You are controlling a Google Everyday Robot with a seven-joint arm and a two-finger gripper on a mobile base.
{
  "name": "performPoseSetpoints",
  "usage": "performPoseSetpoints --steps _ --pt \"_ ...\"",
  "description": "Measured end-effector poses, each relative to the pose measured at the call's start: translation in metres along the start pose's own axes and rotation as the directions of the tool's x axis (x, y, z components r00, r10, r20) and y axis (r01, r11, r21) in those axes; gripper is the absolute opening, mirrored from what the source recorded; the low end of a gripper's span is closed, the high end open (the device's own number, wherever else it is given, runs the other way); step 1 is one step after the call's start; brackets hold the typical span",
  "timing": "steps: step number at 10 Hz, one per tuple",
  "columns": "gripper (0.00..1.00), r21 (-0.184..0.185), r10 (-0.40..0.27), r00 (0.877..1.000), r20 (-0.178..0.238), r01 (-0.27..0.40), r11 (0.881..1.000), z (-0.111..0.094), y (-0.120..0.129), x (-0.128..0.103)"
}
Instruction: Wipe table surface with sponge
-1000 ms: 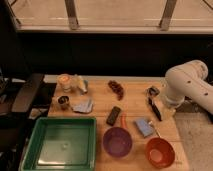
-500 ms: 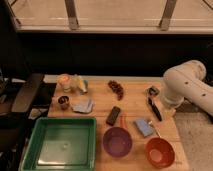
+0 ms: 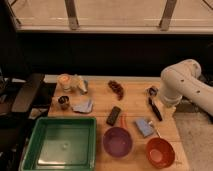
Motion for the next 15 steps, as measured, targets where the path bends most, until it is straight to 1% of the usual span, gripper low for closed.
performPoseSetpoints --steps 1,2,3,4,5,6,7,8,9,10,11,12,13,14,15 --pt "0.65 -0.022 0.105 0.994 0.028 -0.105 0.994 0.009 -0.004 0.0" --pt "0.65 -0.062 0.253 0.966 0.06 -0.249 0.967 0.021 -0.006 0.003" --pt "0.65 -0.099 0.375 0.924 0.078 -0.367 0.925 0.034 -0.008 0.004" --pt "0.65 -0.123 0.451 0.888 0.084 -0.44 0.889 0.042 -0.01 0.003" --pt "0.65 -0.148 0.551 0.831 0.079 -0.536 0.831 0.051 -0.013 0.002" --pt "0.65 -0.158 0.64 0.766 0.061 -0.625 0.764 0.057 -0.011 0.003" --pt "0.65 -0.153 0.713 0.7 0.046 -0.7 0.698 0.059 -0.008 0.002" --pt "0.65 -0.149 0.763 0.645 0.034 -0.752 0.642 0.061 -0.007 0.0" --pt "0.65 -0.145 0.794 0.607 0.027 -0.784 0.604 0.062 -0.007 -0.003" --pt "0.65 -0.142 0.818 0.575 0.021 -0.808 0.572 0.063 -0.007 -0.003" --pt "0.65 -0.139 0.827 0.561 0.019 -0.818 0.558 0.063 -0.006 -0.002" --pt "0.65 -0.138 0.819 0.574 0.026 -0.809 0.571 0.061 -0.007 -0.001" --pt "0.65 -0.147 0.807 0.589 0.039 -0.796 0.588 0.058 -0.01 -0.002" --pt "0.65 -0.167 0.812 0.582 0.038 -0.798 0.579 0.058 -0.008 -0.002" --pt "0.65 -0.187 0.821 0.57 0.031 -0.803 0.565 0.063 -0.005 -0.002"
